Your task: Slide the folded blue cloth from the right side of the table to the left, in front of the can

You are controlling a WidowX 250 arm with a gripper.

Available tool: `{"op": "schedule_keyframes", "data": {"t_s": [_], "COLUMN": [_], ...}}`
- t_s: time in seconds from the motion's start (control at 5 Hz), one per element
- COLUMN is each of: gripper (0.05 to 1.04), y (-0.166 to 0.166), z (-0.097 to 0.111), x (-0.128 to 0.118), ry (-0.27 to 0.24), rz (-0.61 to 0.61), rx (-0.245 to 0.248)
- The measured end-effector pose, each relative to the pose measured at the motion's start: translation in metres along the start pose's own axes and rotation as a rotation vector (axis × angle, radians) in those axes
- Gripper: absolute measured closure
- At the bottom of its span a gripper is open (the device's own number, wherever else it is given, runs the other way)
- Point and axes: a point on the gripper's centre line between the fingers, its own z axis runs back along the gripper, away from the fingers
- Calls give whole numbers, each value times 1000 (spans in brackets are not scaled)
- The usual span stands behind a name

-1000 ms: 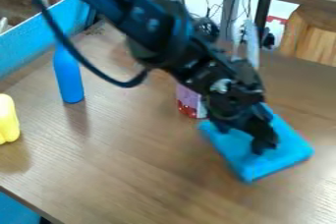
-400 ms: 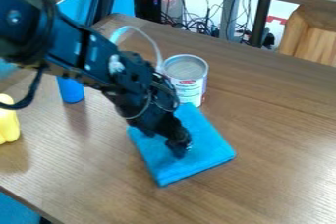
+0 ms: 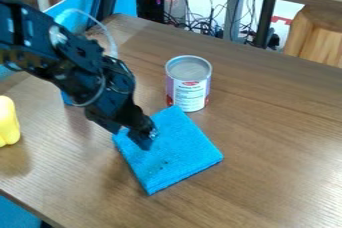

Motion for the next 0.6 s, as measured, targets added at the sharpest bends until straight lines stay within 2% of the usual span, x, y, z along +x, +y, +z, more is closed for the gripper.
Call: {"op": "schedule_keyframes", "data": {"t_s": [0.2, 0.4, 0.6], "gripper": [83, 83, 83], "y": [1, -5, -14], "z": [3, 10, 43], "x": [-11, -10, 5], "ry": [103, 312, 456], "rz": [29, 77, 139], "rx": [-1, 52, 117]}}
